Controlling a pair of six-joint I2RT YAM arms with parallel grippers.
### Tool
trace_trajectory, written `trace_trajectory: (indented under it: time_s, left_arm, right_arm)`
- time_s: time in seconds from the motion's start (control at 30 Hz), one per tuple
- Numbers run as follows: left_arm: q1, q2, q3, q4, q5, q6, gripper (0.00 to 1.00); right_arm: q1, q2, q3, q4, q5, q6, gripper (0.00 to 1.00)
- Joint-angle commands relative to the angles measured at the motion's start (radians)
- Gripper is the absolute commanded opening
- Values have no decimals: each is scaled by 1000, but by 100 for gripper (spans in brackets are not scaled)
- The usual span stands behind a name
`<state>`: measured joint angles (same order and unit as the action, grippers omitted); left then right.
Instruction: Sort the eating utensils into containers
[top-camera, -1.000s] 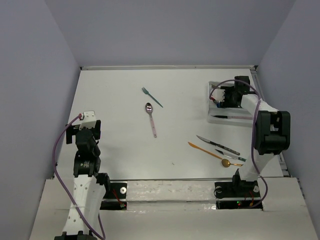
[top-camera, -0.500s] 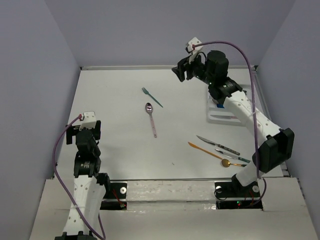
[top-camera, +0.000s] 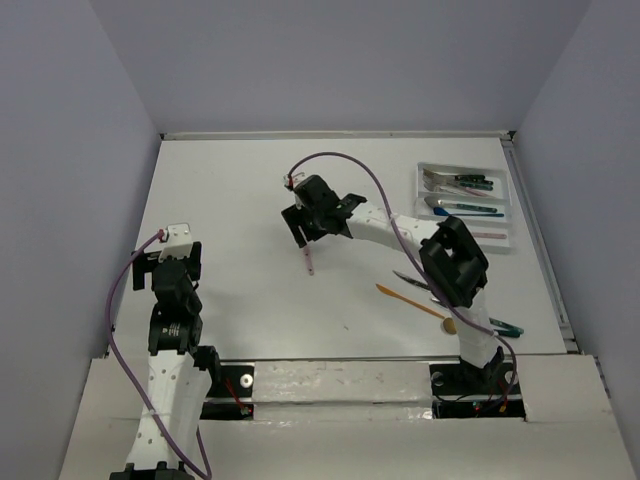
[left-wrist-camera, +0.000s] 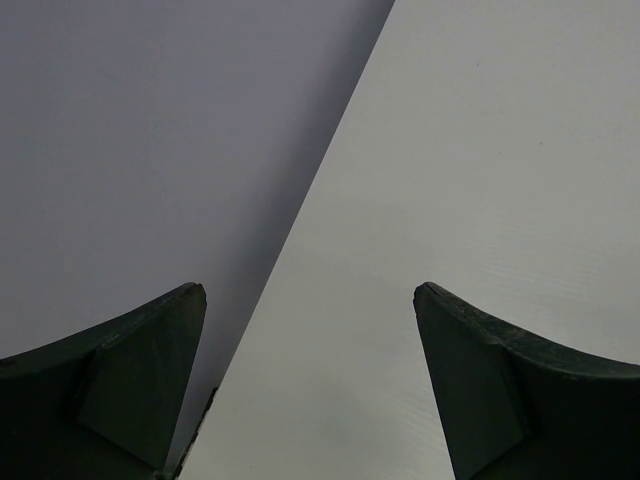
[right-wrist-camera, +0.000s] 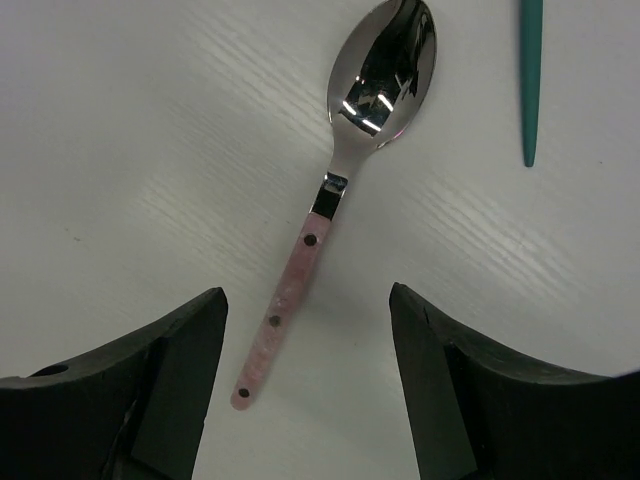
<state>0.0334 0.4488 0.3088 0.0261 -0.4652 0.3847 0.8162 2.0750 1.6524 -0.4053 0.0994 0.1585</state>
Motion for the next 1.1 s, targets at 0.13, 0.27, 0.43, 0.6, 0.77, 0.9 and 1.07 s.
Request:
trace_trajectory:
  time_s: [0.13, 0.27, 0.43, 0.6, 0.77, 0.9, 1.07]
  left_arm:
    - [-4, -12, -7, 61, -26, 6, 99]
    - [-4, -13, -7, 63, -26, 6, 99]
    - [-4, -10, -8, 64, -30, 8, 99]
    - [-4, -7, -10, 67, -32, 8, 99]
    - [-4, -4, -10, 69, -35, 8, 99]
    - [-4, -2, -10, 69, -35, 8, 99]
    - [-4, -2, -11, 71, -38, 8, 99]
  right_arm:
    - [-6, 146, 230, -194, 68, 9, 71]
    - [-6, 208, 283, -230, 69, -10, 65]
    - [-6, 286, 334, -273, 106, -23, 56]
    - [-6, 274, 270, -276, 137, -11, 34]
    - [-6, 221, 167, -268, 143, -5, 0]
    - [-6, 114, 87, -212, 25, -104, 0]
    - [-6, -191, -129, 55, 7, -415, 0]
